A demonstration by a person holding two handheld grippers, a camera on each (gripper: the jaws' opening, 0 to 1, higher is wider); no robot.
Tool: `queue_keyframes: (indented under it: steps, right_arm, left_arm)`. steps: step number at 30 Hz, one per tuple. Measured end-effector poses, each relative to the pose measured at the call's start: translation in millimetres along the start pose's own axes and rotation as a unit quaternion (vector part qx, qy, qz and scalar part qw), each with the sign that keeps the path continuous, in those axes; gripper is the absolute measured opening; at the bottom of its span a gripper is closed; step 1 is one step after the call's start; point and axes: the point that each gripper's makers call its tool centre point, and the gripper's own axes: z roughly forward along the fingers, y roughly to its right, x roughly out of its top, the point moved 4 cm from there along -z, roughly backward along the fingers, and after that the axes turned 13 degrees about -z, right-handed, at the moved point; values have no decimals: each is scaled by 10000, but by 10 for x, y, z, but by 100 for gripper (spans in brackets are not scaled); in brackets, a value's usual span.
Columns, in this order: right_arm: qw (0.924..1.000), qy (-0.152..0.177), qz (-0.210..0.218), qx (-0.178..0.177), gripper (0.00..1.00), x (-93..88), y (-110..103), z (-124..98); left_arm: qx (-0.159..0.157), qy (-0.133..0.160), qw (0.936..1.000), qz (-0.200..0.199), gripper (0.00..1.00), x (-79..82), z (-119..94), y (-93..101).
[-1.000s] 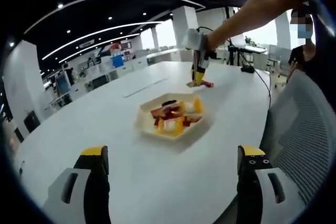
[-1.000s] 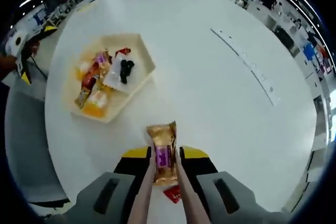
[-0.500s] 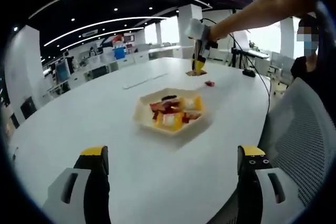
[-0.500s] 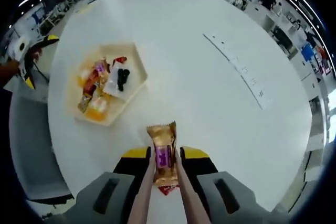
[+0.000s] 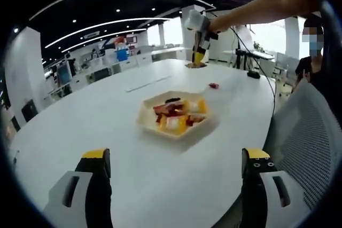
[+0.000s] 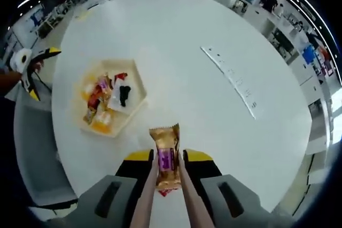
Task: Place the target food into the container with the food tongs after gripping and lifting it, then release it inside without dropping or visibly crushing the food.
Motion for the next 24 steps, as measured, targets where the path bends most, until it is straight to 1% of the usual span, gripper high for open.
queue_keyframes:
  steps: [10,24]
  right_arm:
    - [10000,25,-41,-66,21,85,-7,-36]
    - [9999,152,-64,-33,21,401,-98,-16]
  left_arm:
    - [-1,12,10000,40,99,6,-3,4]
    - [-1,5,10000,46,99,2,-2,4]
